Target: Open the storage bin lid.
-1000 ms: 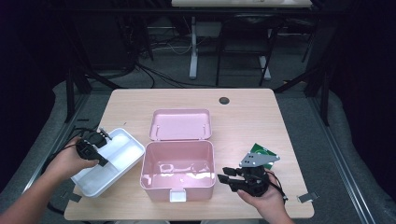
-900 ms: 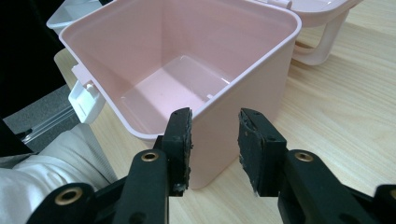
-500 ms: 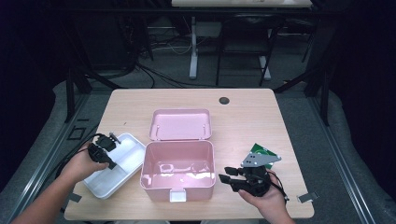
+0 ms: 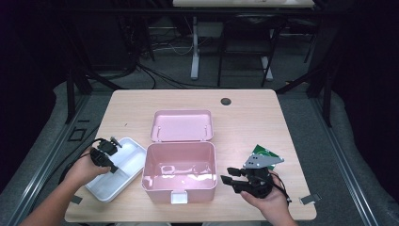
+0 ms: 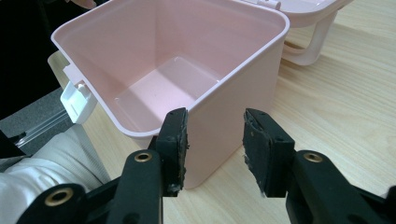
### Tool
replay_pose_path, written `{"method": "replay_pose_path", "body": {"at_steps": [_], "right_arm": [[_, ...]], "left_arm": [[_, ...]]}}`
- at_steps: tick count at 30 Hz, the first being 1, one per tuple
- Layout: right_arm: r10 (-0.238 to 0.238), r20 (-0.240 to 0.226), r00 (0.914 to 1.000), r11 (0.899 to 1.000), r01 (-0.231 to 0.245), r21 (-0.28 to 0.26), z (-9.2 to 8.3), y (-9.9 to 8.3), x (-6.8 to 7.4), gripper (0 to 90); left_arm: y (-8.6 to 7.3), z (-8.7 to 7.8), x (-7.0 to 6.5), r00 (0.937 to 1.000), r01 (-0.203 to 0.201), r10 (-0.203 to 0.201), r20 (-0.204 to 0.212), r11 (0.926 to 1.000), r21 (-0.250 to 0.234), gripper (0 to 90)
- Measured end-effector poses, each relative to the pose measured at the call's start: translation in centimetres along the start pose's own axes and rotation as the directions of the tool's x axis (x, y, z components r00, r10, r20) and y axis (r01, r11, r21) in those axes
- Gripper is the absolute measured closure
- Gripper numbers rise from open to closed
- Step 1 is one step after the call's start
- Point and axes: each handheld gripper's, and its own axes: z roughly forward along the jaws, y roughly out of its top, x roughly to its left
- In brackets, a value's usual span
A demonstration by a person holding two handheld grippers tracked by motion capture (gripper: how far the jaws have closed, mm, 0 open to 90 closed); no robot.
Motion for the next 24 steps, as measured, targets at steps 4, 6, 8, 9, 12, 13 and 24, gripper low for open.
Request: {"method": "replay_pose_path", "body": {"at_steps": [4,6,8,9,12,13,24], "right_arm": [[-0.008,0.001,1.0,1.0,0.008,-0.004,0.1,0.0,0.0,58.9],[-0.016,0.004,0.9999,1.0,0.016,-0.004,0.1,0.0,0.0,58.1],[-0.022,0.002,0.9998,1.0,0.022,0.001,0.1,0.0,0.1,57.4],[-0.023,0.007,0.9997,1.0,0.023,0.001,0.1,0.0,0.1,57.2],[-0.022,0.011,0.9997,1.0,0.022,0.003,0.1,0.1,0.1,56.7],[-0.024,0.007,0.9997,1.0,0.024,0.002,0.1,0.1,0.1,56.5],[-0.043,0.026,0.9987,0.999,0.043,0.016,-0.1,0.7,0.1,55.0]], "left_arm": [[-0.1,0.4,-0.1,1.0,0.001,-0.001,-0.001,1.0,-0.003,89.1],[-0.1,0.6,-0.1,1.0,0.002,-0.002,0.004,1.0,0.002,89.0],[-0.1,0.6,-0.1,1.0,0.004,-0.004,0.007,1.0,-0.002,88.8],[-0.1,0.6,0.0,0.9999,0.005,-0.005,0.011,1.0,-0.002,88.7],[-0.2,0.6,0.0,0.9998,0.01,-0.01,0.014,1.0,-0.002,88.6],[-0.2,0.6,0.0,0.9998,0.01,-0.01,0.015,1.0,-0.001,88.3],[-1.1,-1.1,0.2,0.999,0.032,-0.03,0.034,0.996,-0.084,80.2]]}}
